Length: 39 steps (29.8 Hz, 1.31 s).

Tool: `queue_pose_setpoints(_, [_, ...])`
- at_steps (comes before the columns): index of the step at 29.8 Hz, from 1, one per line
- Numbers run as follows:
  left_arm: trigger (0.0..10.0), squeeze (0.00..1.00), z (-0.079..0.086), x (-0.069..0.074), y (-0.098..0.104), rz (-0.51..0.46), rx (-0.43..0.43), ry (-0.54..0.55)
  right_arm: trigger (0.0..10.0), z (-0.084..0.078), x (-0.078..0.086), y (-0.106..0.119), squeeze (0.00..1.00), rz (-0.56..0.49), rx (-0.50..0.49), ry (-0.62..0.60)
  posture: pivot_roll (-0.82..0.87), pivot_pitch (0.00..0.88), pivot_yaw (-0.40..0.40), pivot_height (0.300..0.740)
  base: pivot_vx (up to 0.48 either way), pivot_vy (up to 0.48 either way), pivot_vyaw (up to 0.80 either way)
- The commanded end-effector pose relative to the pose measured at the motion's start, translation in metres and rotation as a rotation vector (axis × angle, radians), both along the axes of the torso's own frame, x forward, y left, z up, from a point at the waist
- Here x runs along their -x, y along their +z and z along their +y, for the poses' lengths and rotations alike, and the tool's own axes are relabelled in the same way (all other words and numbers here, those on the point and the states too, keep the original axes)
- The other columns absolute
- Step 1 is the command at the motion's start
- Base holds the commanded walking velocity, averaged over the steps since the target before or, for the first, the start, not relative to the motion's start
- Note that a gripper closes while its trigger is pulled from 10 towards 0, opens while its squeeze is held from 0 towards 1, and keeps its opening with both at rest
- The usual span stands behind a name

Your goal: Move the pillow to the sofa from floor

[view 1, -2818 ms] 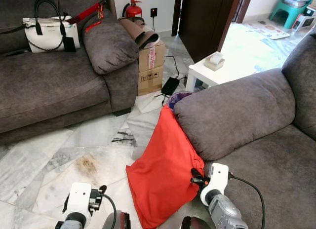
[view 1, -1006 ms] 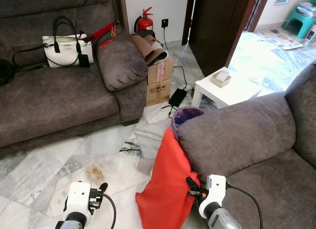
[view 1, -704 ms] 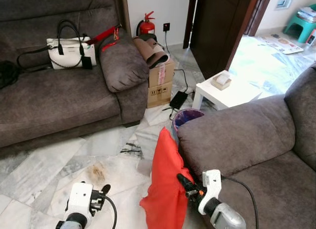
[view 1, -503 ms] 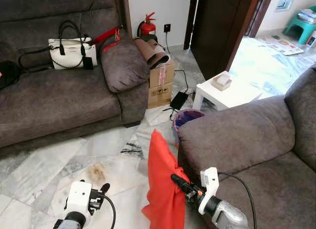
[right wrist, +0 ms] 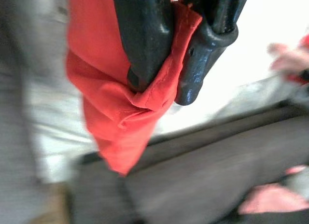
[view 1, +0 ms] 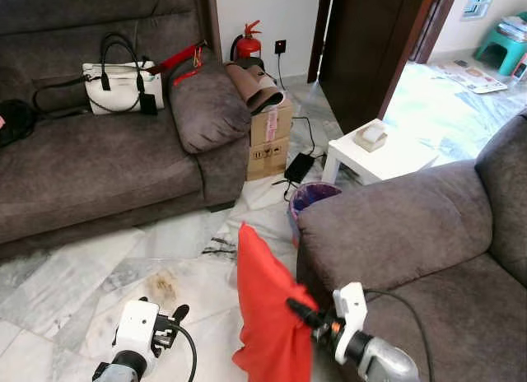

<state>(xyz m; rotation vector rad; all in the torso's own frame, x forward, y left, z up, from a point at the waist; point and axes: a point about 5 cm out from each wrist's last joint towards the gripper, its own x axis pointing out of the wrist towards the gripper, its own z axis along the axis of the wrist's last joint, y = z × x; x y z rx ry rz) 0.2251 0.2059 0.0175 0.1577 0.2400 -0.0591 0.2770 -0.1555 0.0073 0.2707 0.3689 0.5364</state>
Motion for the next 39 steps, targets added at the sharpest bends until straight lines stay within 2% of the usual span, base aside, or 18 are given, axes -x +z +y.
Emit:
queue_pose_setpoints(1, [10.0, 0.0, 0.001, 0.003, -0.002, 0.014, 0.011, 0.005, 10.0, -0.003, -0.008, 0.013, 0.0, -0.077, -0.018, -0.043, 0.16, 0.107, -0.015, 0.74, 0.0, 0.0, 0.0])
queue_pose_setpoints(7, [10.0, 0.0, -0.001, 0.004, -0.002, 0.012, 0.011, 0.0, 10.0, 0.001, 0.0, 0.009, 0.0, -0.07, -0.033, -0.025, 0.17, 0.107, -0.016, 0.74, 0.0, 0.0, 0.0])
queue_pose_setpoints(21, [10.0, 0.0, -0.005, 0.005, -0.001, 0.001, 0.022, -0.008, 10.0, 0.005, 0.0, 0.006, 0.0, -0.068, -0.016, -0.043, 0.16, 0.109, -0.016, 0.74, 0.0, 0.0, 0.0])
queue_pose_setpoints(39, [10.0, 0.0, -0.006, 0.007, -0.001, 0.001, 0.027, -0.009, 10.0, 0.008, 0.002, 0.003, 0.0, -0.063, -0.007, -0.036, 0.16, 0.115, -0.02, 0.74, -0.268, 0.0, 0.0])
